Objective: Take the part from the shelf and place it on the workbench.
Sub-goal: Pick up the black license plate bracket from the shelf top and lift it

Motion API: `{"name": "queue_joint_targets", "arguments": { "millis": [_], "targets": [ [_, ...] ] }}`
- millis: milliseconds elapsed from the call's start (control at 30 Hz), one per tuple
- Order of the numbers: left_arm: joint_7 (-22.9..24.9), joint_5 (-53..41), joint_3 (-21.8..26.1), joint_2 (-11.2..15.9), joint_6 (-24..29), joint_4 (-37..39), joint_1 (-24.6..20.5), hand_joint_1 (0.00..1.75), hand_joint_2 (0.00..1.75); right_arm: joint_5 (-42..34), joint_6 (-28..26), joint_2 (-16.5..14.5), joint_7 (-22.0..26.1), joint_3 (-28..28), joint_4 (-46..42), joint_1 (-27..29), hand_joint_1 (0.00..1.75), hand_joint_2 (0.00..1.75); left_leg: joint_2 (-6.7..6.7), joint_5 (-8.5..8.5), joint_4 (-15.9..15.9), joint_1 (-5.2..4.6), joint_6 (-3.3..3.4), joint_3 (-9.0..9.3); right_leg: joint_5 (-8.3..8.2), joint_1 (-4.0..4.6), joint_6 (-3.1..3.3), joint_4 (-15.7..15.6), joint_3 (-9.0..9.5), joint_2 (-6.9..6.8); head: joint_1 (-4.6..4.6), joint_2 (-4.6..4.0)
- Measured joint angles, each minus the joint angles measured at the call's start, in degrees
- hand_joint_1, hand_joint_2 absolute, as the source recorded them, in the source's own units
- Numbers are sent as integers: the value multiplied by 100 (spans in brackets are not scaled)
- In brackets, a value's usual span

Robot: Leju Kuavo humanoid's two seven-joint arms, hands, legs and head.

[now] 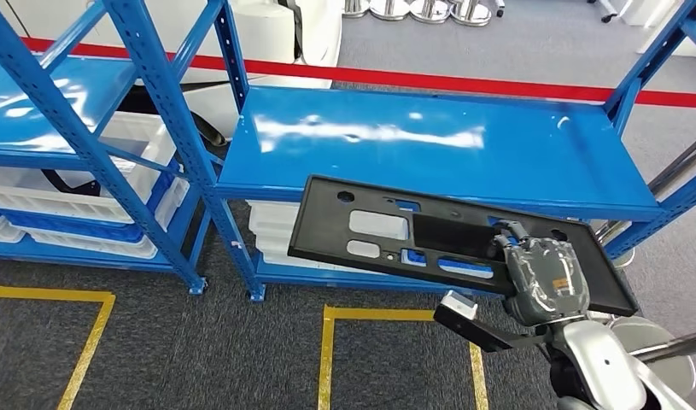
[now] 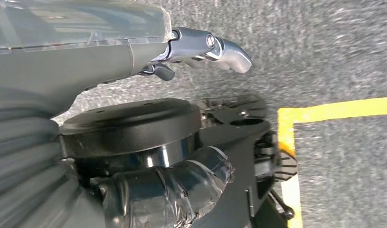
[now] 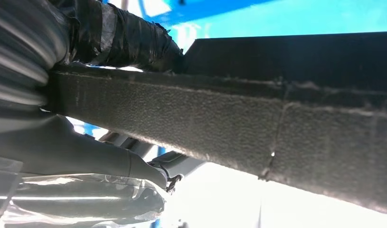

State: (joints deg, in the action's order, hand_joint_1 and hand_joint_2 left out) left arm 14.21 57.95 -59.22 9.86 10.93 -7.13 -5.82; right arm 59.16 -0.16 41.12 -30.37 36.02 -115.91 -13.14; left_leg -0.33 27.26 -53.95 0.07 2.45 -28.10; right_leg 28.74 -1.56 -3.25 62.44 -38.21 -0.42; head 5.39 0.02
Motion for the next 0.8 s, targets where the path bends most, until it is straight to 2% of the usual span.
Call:
{"name": "queue_joint_targets", "arguments": {
  "millis": [33, 67, 100, 133, 167, 200, 233, 267, 300, 333, 400, 433, 467, 533, 567, 600, 633, 667, 700, 733, 767, 800],
  "targets": [
    [-5, -7, -1, -1, -11, 0, -2, 0, 175, -22, -36, 88, 4, -104, -39, 97, 175, 175, 15, -59, -2, -18, 23, -77, 264, 4, -2, 435, -132, 9, -3, 0],
    [-6, -10, -2, -1, -18, 0, -3, 0, 175, -31, -58, 164, 9, -192, -72, 180, 175, 175, 27, -116, -4, -36, 36, -153, 406, 8, 2, 795, -212, 17, -4, 0],
    [-6, -10, -3, -1, -24, 0, -5, 0, 175, -34, -68, 228, 14, -266, -100, 257, 175, 175, 34, -173, -6, -53, 43, -229, 413, 14, 15, 1003, -212, 22, -4, 0],
    [-4, -10, -3, -1, -33, 0, -6, 0, 175, -36, -72, 286, 17, -334, -126, 327, 175, 175, 37, -231, -9, -68, 47, -306, 302, 24, 39, 997, -104, 23, -4, 0],
    [-2, -10, -3, -1, -43, 0, -8, 0, 175, -36, -72, 332, 22, -393, -149, 380, 175, 175, 38, -284, -13, -81, 47, -376, 140, 36, 72, 806, 86, 23, -4, 0],
    [1, -10, -3, -2, -55, -1, -12, 0, 175, -36, -71, 374, 27, -450, -180, 417, 175, 175, 37, -339, -21, -91, 44, -438, 4, 56, 118, 416, 391, 23, -3, 0],
    [3, -10, -3, -4, -65, -2, -17, 0, 175, -36, -71, 416, 32, -508, -220, 439, 175, 175, 34, -385, -33, -112, 33, -492, -49, 85, 169, -77, 748, 22, -3, 0],
    [6, -10, -3, -7, -71, -3, -20, 0, 175, -36, -71, 454, 36, -565, -262, 448, 175, 175, 32, -434, -44, -126, 15, -532, -33, 105, 207, -497, 1037, 18, 4, 0],
    [10, -10, -4, -8, -77, -4, -23, 0, 175, -37, -71, 487, 37, -625, -303, 456, 175, 175, 30, -485, -51, -137, -11, -564, 3, 126, 241, -824, 1247, 17, 11, 0],
    [14, -10, -4, -5, -82, -4, -24, 0, 175, -38, -70, 514, 38, -674, -332, 464, 175, 175, 28, -535, -51, -145, -41, -590, 28, 138, 264, -972, 1320, 15, 16, 0],
    [28, -10, -5, 21, -90, 1, -18, 0, 175, -45, -48, 541, 45, -731, -363, 490, 175, 175, 23, -563, -69, -147, -111, -647, -47, 114, 314, -996, 1244, 3, 21, 0],
    [35, -9, -5, 34, -96, 2, -15, 0, 175, -51, -26, 551, 54, -740, -380, 502, 175, 175, 22, -445, -166, -143, -153, -698, -102, 99, 347, -997, 1192, -7, 26, 0],
    [43, -7, -5, 44, -100, 3, -13, 0, 175, -56, -1, 554, 66, -743, -401, 511, 175, 175, 20, -222, -382, -134, -193, -778, -165, 83, 377, -1006, 1133, -16, 32, 0],
    [56, 12, -5, 46, -106, 2, -17, 0, 175, -61, 68, 553, 94, -749, -441, 510, 175, 175, 23, 366, -1131, -99, -257, -988, -281, 83, 411, -995, 985, -21, 44, 0],
    [62, 35, -5, 47, -105, 2, -20, 0, 175, -55, 125, 545, 109, -746, -452, 490, 175, 175, 23, 556, -1513, -87, -275, -1067, -337, 85, 416, -981, 903, -21, 44, 0],
    [63, 62, -5, 48, -99, 2, -21, 0, 175, -41, 203, 525, 122, -733, -460, 448, 175, 175, 23, 611, -1761, -83, -284, -1078, -390, 86, 416, -962, 815, -19, 44, 0],
    [36, 82, -4, 49, -80, 2, -25, 0, 175, -12, 303, 485, 123, -708, -464, 380, 175, 175, 23, 533, -1806, -82, -281, -992, -442, 88, 415, -938, 723, -12, 45, 0],
    [-27, 73, -4, 51, -50, 2, -32, 0, 175, 37, 414, 430, 95, -670, -470, 293, 175, 175, 22, 378, -1644, -85, -264, -809, -493, 92, 409, -914, 634, 0, 46, 0],
    [-131, 24, -7, 51, -8, 2, -46, 0, 175, 111, 533, 365, 21, -629, -484, 209, 175, 175, 18, 220, -1293, -93, -224, -529, -545, 95, 400, -894, 559, 11, 51, 0],
    [-248, -57, -16, 49, 53, 2, -66, 0, 175, 207, 645, 296, -98, -593, -506, 153, 175, 175, 15, 146, -833, -112, -163, -199, -592, 102, 383, -880, 500, 18, 55, 0],
    [-339, -153, -32, 31, 126, -5, -88, 0, 175, 302, 737, 238, -237, -567, -535, 133, 175, 175, 12, 146, -377, -131, -107, 99, -641, 101, 360, -874, 464, 12, 57, 0],
    [-388, -235, -52, 1, 213, -21, -111, 0, 175, 382, 798, 189, -357, -553, -567, 141, 175, 175, 5, 172, -45, -157, -65, 302, -694, 92, 330, -881, 443, -6, 60, 0]
  ]
}}
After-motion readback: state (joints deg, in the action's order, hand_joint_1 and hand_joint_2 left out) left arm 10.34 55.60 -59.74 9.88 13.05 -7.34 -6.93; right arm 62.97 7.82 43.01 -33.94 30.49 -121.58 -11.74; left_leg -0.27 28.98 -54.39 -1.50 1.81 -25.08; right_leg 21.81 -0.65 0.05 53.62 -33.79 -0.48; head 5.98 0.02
